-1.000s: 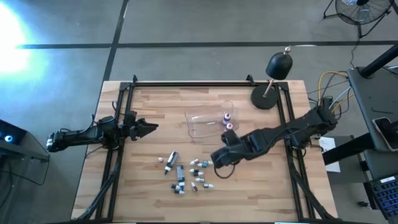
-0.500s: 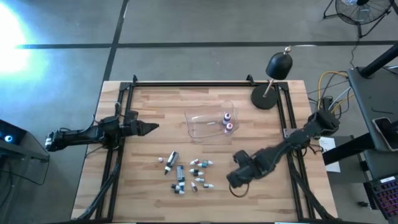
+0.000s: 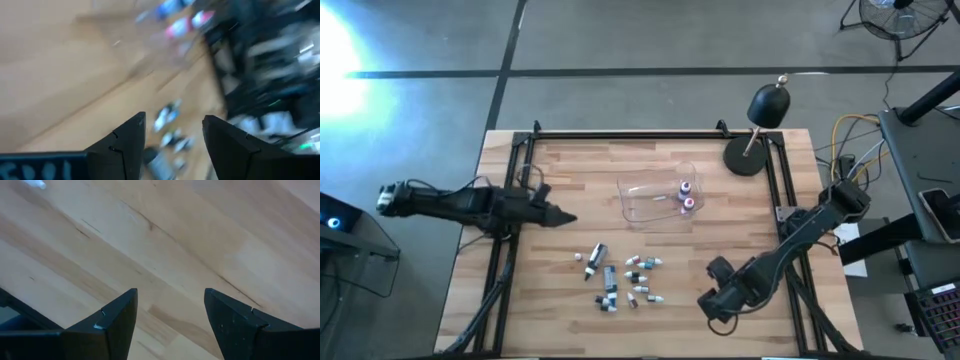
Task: Pick & Place food coloring
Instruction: Put the large black food coloring bottle into the transparent bin
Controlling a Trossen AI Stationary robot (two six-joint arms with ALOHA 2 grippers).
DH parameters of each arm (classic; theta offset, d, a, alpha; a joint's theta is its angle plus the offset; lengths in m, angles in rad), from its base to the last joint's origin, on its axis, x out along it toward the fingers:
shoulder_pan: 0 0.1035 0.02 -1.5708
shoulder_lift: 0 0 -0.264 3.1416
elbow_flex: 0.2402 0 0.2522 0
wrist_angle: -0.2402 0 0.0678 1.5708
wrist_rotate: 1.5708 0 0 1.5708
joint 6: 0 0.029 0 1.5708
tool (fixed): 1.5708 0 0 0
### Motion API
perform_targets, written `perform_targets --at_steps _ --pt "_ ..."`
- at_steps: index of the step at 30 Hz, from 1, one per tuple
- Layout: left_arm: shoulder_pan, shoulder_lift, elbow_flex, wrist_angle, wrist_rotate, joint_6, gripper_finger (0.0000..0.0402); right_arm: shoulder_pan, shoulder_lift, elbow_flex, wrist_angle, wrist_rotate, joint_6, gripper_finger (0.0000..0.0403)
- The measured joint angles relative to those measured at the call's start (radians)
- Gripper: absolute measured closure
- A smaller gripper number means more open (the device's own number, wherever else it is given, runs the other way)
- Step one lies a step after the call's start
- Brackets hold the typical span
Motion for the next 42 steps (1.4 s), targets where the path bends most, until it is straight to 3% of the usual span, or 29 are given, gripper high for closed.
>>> perform_targets --at_steps 5,9,14,19,29,42 --pt "-0.127 0.167 0.106 -0.041 -0.014 0.002 0.0229 -0.002 0.0 -0.003 0.01 0.005 -0.03 0.0179" --pt "-0.243 0.306 0.191 -0.085 -0.085 -0.051 0.0229 -0.002 0.0 -0.008 0.008 0.019 -0.033 0.0179" --pt "-0.363 0.486 0.3 -0.179 -0.181 -0.189 0.0229 -0.003 0.0 -0.019 0.01 0.027 -0.033 0.0179" --pt "-0.436 0.638 0.386 -0.192 -0.192 -0.301 0.0229 -0.003 0.0 -0.029 0.01 0.027 -0.037 0.0179" --pt "-0.515 0.862 0.446 -0.193 -0.141 -0.45 0.0229 -0.003 0.0 -0.052 0.011 0.027 -0.053 0.0179" --pt "-0.523 0.995 0.492 -0.181 -0.184 -0.529 0.0229 -0.003 0.0 -0.058 0.01 0.026 -0.108 0.0179"
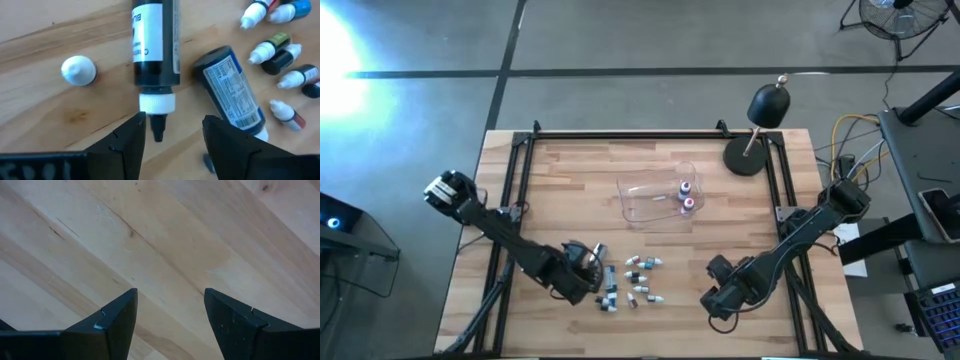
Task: Pick & Place food coloring
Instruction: Put the large black food coloring bottle into the transparent bin
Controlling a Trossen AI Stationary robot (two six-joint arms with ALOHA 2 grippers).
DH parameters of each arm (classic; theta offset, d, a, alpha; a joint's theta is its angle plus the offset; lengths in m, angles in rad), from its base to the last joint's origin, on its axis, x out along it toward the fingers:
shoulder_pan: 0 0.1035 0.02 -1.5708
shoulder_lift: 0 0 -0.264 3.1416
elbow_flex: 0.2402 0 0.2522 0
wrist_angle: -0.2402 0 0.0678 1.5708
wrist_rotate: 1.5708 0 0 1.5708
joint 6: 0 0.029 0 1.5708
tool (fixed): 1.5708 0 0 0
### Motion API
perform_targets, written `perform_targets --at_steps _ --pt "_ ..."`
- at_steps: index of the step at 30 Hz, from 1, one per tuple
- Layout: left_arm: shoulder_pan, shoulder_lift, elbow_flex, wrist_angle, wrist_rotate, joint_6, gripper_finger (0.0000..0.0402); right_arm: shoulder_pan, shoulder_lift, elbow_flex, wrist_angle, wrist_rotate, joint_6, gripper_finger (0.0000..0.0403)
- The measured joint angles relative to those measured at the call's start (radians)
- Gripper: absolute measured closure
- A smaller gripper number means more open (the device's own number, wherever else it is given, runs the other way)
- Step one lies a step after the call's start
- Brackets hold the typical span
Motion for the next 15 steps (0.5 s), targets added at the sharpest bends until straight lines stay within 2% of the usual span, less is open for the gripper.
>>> perform_targets --at_steps 4,15 --pt "0.004 0.048 0.019 -0.001 -0.043 -0.009 0.0229 0.0 0.0 0.0 0.0 0.0 -0.004 0.0179" --pt "0.009 0.132 0.038 -0.002 -0.055 -0.042 0.0229 0.0 0.0 0.0 -0.003 0.0 -0.007 0.0179"
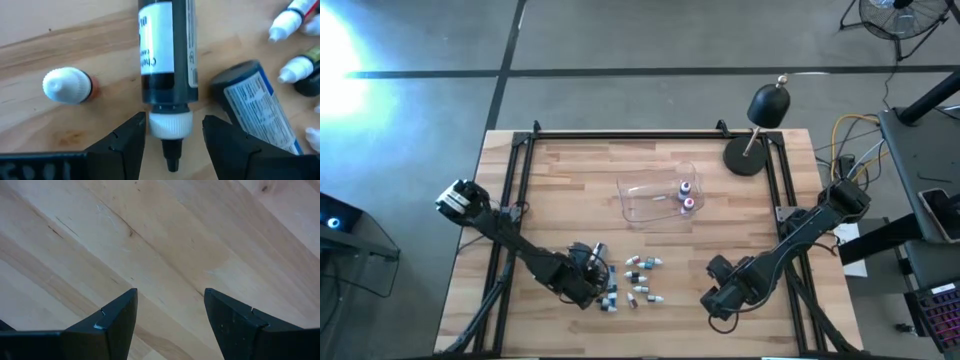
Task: Pick & Place food coloring
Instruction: Put the large black food coloring bottle into the transparent bin
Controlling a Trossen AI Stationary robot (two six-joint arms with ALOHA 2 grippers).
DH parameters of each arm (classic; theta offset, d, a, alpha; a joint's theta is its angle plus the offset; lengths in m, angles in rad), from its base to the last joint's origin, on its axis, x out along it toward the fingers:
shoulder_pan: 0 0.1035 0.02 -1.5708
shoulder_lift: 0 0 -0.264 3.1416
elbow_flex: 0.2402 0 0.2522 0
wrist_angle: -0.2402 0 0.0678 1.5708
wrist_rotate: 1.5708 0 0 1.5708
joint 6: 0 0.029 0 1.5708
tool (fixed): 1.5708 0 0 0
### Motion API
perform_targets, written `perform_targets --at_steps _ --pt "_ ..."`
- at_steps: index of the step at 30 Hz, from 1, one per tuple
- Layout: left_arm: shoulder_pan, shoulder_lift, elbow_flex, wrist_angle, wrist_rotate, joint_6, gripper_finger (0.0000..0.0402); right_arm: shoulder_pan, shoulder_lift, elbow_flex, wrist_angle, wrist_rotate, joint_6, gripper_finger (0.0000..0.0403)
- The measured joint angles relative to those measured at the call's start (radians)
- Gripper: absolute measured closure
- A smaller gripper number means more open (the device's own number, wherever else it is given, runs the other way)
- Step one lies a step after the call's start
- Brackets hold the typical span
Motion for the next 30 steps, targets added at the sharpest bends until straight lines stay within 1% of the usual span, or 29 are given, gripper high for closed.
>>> perform_targets --at_steps 3,8,19,22,25,27,30 --pt "0.001 0.0 0.0 0.0 -0.028 -0.009 0.0229 0.001 0.0 0.0 0.0 0.0 -0.004 0.0179" --pt "0.01 0.0 0.0 -0.003 -0.032 -0.003 0.0236 0.001 0.0 0.0 0.0 0.0 -0.007 0.0179" --pt "0.011 0.002 0.0 -0.005 -0.019 0.001 0.0316 0.0 0.0 0.0 0.0 0.0 -0.015 0.0179" --pt "0.012 -0.005 0.0 -0.007 0.017 0.019 0.0323 0.0 0.0 0.0 -0.001 0.0 -0.018 0.0179" --pt "0.01 -0.027 0.014 -0.043 0.094 0.047 0.0323 0.0 0.0 0.0 -0.001 0.001 -0.019 0.0179" --pt "0.008 -0.05 0.045 -0.112 0.138 0.076 0.0324 0.0 0.0 0.0 -0.002 0.001 -0.019 0.0179" --pt "0.005 -0.09 0.118 -0.261 0.194 0.136 0.0324 0.0 0.0 0.0 -0.002 0.001 -0.023 0.0179"
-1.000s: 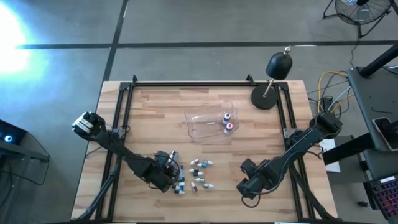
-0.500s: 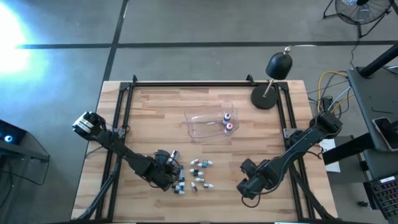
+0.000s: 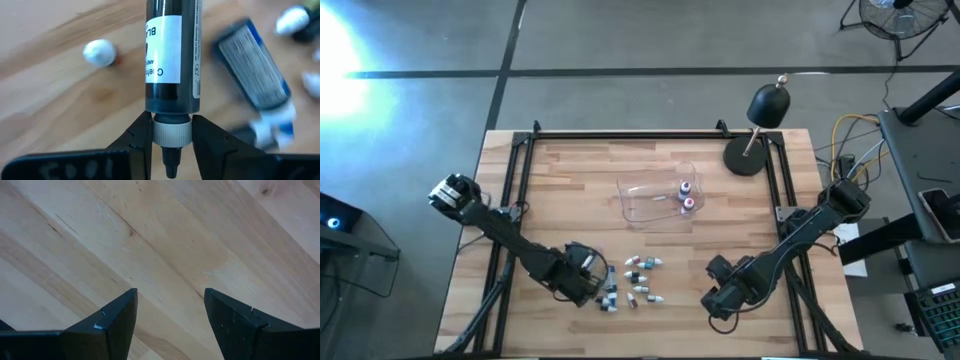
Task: Pick & Place food coloring
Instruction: Put the large black food coloring bottle into the transparent bin
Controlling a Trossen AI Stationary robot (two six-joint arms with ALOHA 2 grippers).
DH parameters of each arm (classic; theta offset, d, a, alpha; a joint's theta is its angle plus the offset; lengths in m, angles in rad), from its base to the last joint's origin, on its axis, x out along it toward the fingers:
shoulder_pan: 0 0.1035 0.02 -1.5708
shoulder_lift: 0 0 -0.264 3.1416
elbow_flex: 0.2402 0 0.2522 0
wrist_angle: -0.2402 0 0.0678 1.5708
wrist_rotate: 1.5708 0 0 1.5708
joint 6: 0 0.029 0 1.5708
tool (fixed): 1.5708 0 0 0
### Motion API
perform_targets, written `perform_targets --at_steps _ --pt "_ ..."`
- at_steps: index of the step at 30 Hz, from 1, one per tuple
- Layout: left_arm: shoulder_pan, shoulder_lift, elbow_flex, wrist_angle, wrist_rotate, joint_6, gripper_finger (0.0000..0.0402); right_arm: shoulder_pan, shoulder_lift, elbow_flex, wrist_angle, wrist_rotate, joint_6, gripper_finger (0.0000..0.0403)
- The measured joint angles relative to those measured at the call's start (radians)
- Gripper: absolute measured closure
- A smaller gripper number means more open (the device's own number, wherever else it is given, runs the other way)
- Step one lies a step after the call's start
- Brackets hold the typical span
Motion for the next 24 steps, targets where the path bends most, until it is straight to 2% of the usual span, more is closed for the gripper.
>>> perform_targets --at_steps 4,6,8,13,18,24 --pt "0.001 -0.052 0.091 -0.149 0.19 0.111 0.0325 0.0 0.0 0.0 0.0 0.0 -0.015 0.0179" --pt "0.001 -0.075 0.118 -0.208 0.328 0.16 0.0325 -0.001 0.0 0.0 0.0 0.001 -0.032 0.0179" --pt "0.001 -0.085 0.124 -0.258 0.48 0.203 0.0326 -0.001 0.0 0.0 0.0 0.001 -0.047 0.0179" --pt "-0.002 -0.075 0.105 -0.385 0.787 0.317 0.0326 -0.001 0.0 0.0 0.0 0.001 -0.052 0.0179" --pt "-0.002 -0.051 0.058 -0.408 0.951 0.416 0.0326 -0.001 0.0 -0.002 0.0 0.003 -0.043 0.0179" --pt "-0.002 -0.004 -0.016 -0.409 1.082 0.504 0.0326 0.0 0.0 -0.006 0.0 0.003 -0.043 0.0179"
